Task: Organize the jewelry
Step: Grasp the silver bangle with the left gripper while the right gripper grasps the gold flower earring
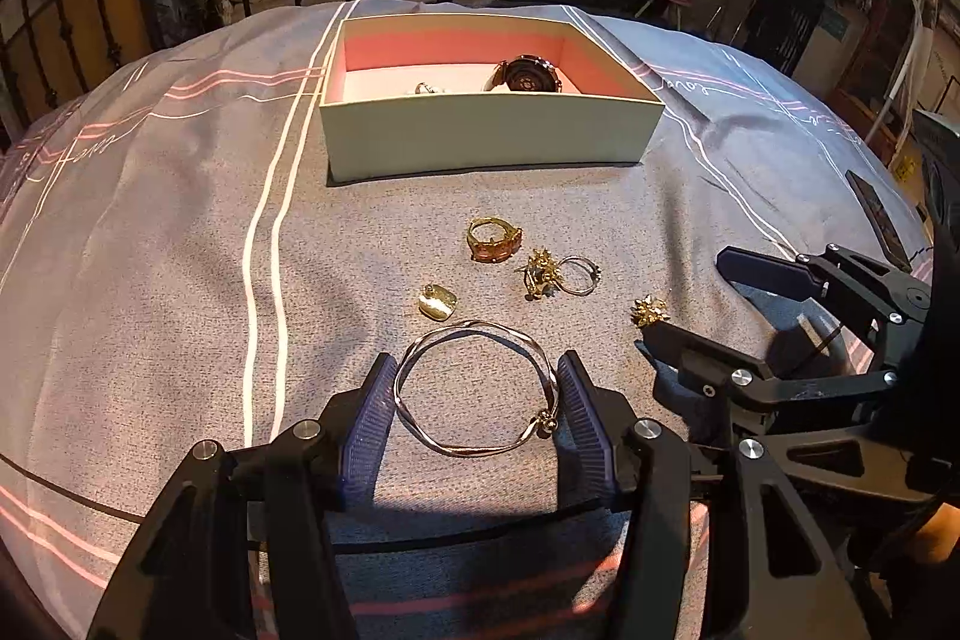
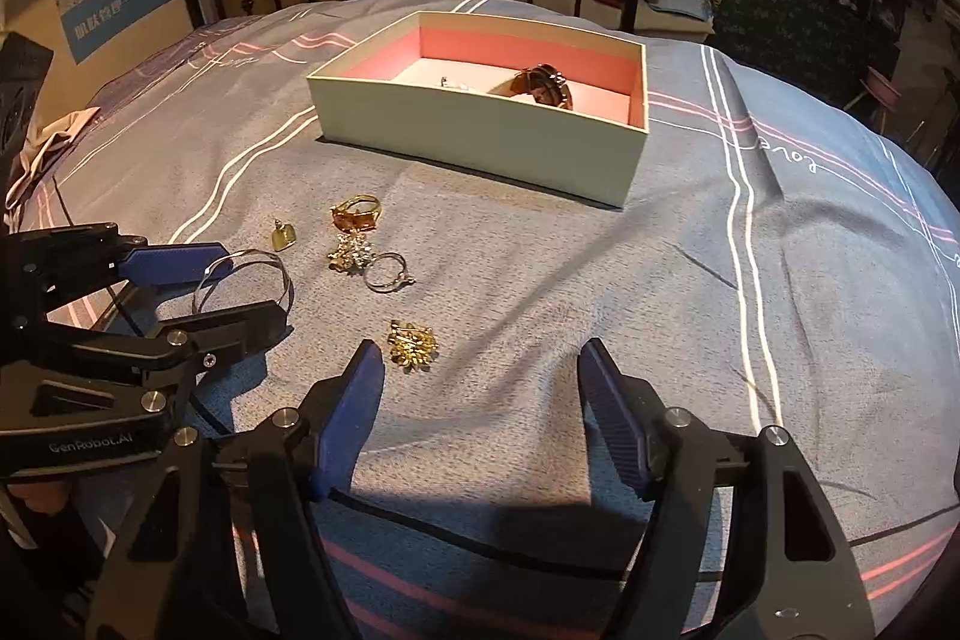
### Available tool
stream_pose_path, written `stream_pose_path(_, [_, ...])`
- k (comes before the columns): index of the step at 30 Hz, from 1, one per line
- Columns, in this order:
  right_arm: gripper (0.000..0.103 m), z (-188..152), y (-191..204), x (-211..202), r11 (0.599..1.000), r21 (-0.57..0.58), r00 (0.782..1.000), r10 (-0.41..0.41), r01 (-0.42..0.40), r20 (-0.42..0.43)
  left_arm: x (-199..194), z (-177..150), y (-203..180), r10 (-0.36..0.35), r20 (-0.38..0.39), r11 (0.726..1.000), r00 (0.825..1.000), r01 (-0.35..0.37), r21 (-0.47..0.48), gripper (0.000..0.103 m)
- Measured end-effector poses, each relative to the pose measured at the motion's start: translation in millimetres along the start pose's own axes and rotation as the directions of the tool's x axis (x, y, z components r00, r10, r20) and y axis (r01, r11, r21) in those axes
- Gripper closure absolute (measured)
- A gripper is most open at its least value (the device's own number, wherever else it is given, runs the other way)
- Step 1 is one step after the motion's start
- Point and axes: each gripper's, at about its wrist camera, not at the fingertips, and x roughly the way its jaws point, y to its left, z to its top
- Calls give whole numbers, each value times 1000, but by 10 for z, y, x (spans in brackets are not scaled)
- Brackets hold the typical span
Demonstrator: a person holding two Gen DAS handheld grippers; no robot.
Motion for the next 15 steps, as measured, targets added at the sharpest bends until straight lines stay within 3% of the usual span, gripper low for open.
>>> stream_pose_path(3, [45, 35, 87, 53, 999, -31, 1000, 10, -11, -8, -26, 9, 27, 0, 4, 1000, 1000, 0, -10, 49])
stream_pose_path(6, [60, 30, 100, 64, 999, -37, 1000, 18, -19, -10, -38, 10, 27, 2, 4, 1000, 1000, -2, -8, 49])
stream_pose_path(8, [79, 22, 74, 55, 1000, -28, 1000, 12, -12, -10, -45, 10, 20, -5, 6, 1000, 1000, 5, -10, 49])
stream_pose_path(10, [86, 17, 16, 42, 1000, -9, 1000, 17, -17, -8, -43, 7, 4, -10, 7, 1000, 1000, 10, -5, 49])
stream_pose_path(15, [87, -5, -42, 14, 998, 34, 999, 43, -43, 13, -49, 16, -44, -14, 8, 1000, 1000, 14, 12, 49])
